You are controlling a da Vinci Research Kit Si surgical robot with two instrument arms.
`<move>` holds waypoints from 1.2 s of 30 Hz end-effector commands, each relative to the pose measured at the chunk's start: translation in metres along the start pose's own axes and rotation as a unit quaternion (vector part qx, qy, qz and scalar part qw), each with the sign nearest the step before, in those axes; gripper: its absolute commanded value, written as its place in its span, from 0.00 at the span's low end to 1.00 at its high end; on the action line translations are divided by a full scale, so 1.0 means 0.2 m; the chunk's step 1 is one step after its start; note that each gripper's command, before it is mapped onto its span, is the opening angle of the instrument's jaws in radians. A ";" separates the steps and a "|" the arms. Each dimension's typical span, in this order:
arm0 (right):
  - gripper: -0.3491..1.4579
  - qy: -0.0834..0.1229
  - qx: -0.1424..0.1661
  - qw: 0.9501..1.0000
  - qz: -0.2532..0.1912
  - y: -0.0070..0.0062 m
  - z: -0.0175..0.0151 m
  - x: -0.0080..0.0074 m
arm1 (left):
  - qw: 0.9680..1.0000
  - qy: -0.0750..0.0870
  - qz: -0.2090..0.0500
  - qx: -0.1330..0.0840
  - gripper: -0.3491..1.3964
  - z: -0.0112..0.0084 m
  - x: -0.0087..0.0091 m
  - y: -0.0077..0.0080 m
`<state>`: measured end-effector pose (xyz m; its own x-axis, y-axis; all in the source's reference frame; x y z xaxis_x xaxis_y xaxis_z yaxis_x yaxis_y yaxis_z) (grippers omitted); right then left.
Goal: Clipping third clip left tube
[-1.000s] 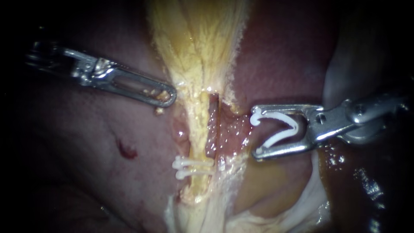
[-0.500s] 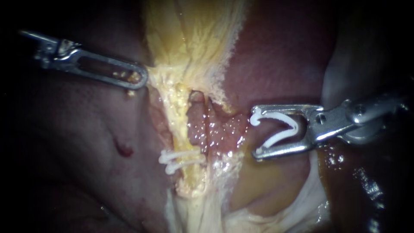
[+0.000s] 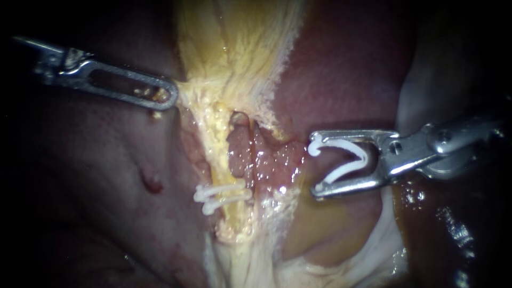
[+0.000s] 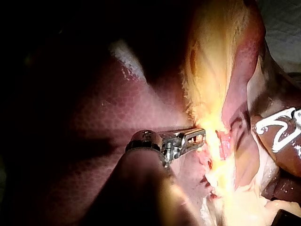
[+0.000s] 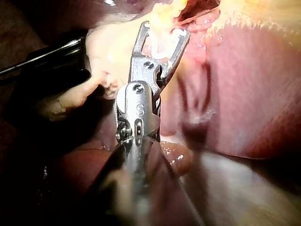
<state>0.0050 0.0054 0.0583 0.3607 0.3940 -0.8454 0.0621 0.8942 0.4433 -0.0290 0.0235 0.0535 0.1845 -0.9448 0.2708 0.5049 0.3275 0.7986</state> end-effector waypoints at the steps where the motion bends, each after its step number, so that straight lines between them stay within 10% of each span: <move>1: 0.47 0.000 0.000 1.000 -0.003 0.000 0.001 0.000 | 1.000 0.000 0.000 -0.001 0.00 0.001 0.000 0.000; 18: 0.47 0.001 0.024 0.998 0.064 -0.003 0.040 -0.004 | 1.000 0.000 0.002 -0.001 0.00 0.003 0.002 -0.003; 36: 0.47 0.005 0.042 0.993 0.111 0.009 0.069 -0.029 | 1.000 0.001 0.001 0.001 0.00 0.003 0.004 -0.006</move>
<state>0.0161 0.0017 0.0687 0.3637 0.5874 -0.7229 0.0569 0.7606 0.6467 -0.0301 0.0224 0.0530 0.1872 -0.9440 0.2716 0.5024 0.3296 0.7993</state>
